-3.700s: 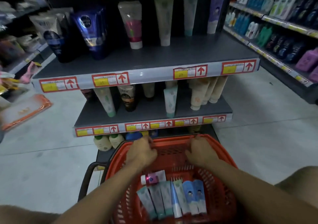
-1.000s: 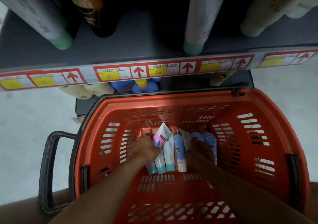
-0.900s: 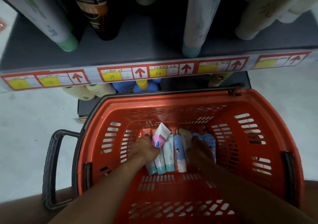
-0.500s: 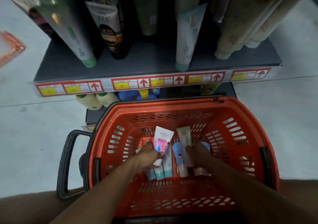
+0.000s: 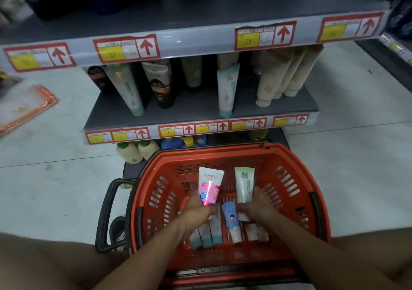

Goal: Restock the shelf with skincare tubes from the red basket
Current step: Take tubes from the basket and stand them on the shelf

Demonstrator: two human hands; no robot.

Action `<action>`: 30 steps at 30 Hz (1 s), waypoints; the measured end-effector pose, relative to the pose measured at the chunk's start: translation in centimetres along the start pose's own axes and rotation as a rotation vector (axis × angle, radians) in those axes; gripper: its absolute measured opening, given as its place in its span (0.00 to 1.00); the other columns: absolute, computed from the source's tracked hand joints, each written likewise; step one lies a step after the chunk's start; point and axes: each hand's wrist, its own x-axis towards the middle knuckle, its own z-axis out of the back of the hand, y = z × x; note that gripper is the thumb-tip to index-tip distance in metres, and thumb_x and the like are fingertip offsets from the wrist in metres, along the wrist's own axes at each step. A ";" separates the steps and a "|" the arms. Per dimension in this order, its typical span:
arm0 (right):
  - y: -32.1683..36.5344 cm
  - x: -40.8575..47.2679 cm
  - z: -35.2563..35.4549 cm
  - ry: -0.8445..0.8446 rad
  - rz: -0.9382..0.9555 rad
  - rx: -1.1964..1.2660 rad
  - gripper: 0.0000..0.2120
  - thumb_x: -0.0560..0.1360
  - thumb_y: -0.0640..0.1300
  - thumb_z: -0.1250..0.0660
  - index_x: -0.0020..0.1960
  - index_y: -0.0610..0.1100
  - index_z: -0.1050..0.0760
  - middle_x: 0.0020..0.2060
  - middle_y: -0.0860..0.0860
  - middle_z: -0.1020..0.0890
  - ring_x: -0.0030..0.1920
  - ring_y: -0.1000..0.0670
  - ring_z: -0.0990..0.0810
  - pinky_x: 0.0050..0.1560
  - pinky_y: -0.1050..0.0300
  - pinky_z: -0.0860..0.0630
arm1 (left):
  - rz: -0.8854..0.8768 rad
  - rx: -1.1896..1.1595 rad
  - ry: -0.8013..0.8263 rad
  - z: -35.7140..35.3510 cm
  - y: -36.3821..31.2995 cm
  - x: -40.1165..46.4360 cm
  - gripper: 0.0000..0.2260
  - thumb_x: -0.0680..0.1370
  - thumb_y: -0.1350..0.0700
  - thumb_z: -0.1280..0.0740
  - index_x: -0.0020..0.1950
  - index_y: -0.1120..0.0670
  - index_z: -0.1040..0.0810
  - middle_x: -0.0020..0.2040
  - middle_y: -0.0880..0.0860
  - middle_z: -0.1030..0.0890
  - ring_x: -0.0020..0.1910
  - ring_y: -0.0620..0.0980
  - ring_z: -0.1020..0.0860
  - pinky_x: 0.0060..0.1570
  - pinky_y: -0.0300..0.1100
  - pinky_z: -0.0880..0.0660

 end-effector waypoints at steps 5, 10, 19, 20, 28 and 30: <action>1.7 -1.5 0.8 0.016 0.086 0.039 0.31 0.63 0.35 0.19 0.60 0.48 0.29 0.50 0.47 0.16 0.47 0.50 0.15 0.36 0.60 0.18 | -0.089 -0.028 -0.111 0.4 -1.5 -1.8 0.28 0.76 0.65 0.25 0.67 0.50 0.37 0.56 0.51 0.20 0.53 0.49 0.18 0.48 0.47 0.16; 3.2 -3.3 1.2 0.028 0.186 0.075 0.31 0.65 0.37 0.19 0.60 0.55 0.29 0.53 0.51 0.17 0.50 0.52 0.15 0.40 0.59 0.16 | -0.205 -0.048 -0.199 0.8 -2.7 -3.5 0.27 0.76 0.65 0.26 0.66 0.49 0.37 0.56 0.51 0.20 0.53 0.49 0.18 0.52 0.50 0.16; 8.0 -6.2 2.6 -0.018 0.426 -0.008 0.31 0.68 0.42 0.20 0.65 0.58 0.29 0.56 0.57 0.17 0.54 0.53 0.16 0.45 0.54 0.15 | -0.442 -0.045 -0.346 1.9 -5.7 -5.9 0.26 0.72 0.61 0.19 0.62 0.45 0.27 0.55 0.48 0.17 0.51 0.44 0.17 0.47 0.41 0.19; 8.6 -6.5 2.7 -0.032 0.445 -0.023 0.31 0.68 0.42 0.20 0.64 0.59 0.30 0.55 0.59 0.18 0.54 0.54 0.17 0.44 0.57 0.15 | -0.469 -0.035 -0.373 2.1 -6.1 -6.1 0.26 0.71 0.60 0.19 0.62 0.45 0.26 0.55 0.49 0.17 0.52 0.45 0.17 0.49 0.44 0.18; 13.3 -8.3 3.8 -0.173 0.550 -0.051 0.27 0.68 0.42 0.18 0.58 0.54 0.29 0.50 0.55 0.19 0.46 0.55 0.16 0.37 0.59 0.17 | -0.632 0.062 -0.528 3.8 -10.2 -9.4 0.25 0.66 0.45 0.16 0.53 0.34 0.27 0.49 0.38 0.17 0.46 0.31 0.20 0.43 0.33 0.22; 14.4 -8.6 4.2 -0.186 0.582 -0.054 0.26 0.68 0.43 0.18 0.58 0.53 0.29 0.50 0.54 0.18 0.47 0.55 0.16 0.38 0.60 0.17 | -0.673 0.066 -0.559 4.2 -11.5 -10.1 0.25 0.66 0.44 0.16 0.55 0.36 0.26 0.49 0.39 0.16 0.47 0.31 0.20 0.41 0.28 0.24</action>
